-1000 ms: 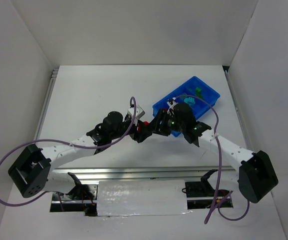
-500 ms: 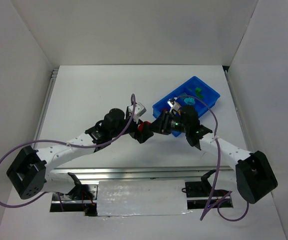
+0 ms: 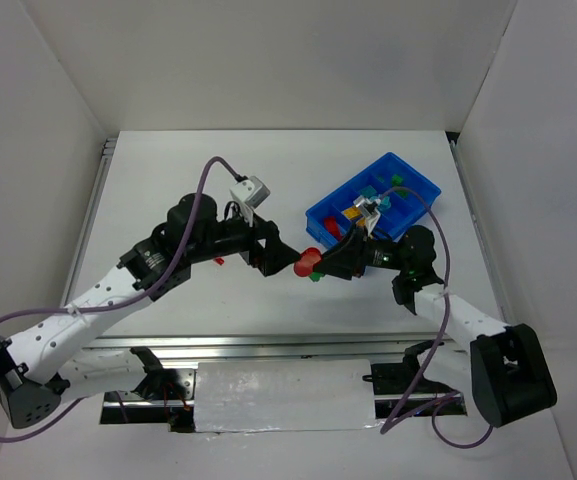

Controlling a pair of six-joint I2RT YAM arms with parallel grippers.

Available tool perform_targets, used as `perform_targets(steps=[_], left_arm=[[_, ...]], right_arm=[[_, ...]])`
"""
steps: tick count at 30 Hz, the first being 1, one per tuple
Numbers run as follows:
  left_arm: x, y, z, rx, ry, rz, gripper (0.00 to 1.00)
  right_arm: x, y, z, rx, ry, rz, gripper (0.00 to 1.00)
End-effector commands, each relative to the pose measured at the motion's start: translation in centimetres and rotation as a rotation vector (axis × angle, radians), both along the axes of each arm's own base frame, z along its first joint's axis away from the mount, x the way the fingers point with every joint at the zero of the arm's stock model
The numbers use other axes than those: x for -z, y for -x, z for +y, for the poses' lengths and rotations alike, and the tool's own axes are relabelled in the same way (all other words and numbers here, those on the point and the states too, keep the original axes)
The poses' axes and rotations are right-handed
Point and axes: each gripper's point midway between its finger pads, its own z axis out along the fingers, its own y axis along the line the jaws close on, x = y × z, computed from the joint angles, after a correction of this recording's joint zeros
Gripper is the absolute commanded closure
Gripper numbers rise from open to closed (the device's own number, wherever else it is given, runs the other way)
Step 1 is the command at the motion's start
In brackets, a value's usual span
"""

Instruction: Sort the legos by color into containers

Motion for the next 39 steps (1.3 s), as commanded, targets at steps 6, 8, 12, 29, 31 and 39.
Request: perform_targets(steps=[6,8,12,29,31,39], left_arm=[[3.3,5.7,-2.1,0.345,-0.001,0.156,0.04],[2.9,5.9,-2.4,0.36,0.028,0.149,0.05],[1.6,6.0,-3.1,0.401,0.081,0.128,0.14],[2.0,4.1,-2.6,0.284,0.025,0.102,1.0],[1.8,4.1,-2.5,0.282,0.023,0.097,1.0],[0.9,3.7,-2.7,0.274,0.027,0.076,1.0]], right_arm=[[-5.2,4.1,0.6,-0.143,-0.03,-0.306,1.0],[-4.7,4.4,1.2,-0.159,-0.003,-0.302,1.0],[-5.0,4.0,1.9,-0.137,0.004,-0.316,1.0],[-5.2,5.8,2.0,-0.213,-0.027,-0.326,0.44],[-5.1,5.8,1.9,-0.215,-0.03,-0.332,0.42],[-4.5,5.9,2.0,-0.238,-0.015,-0.33,0.45]])
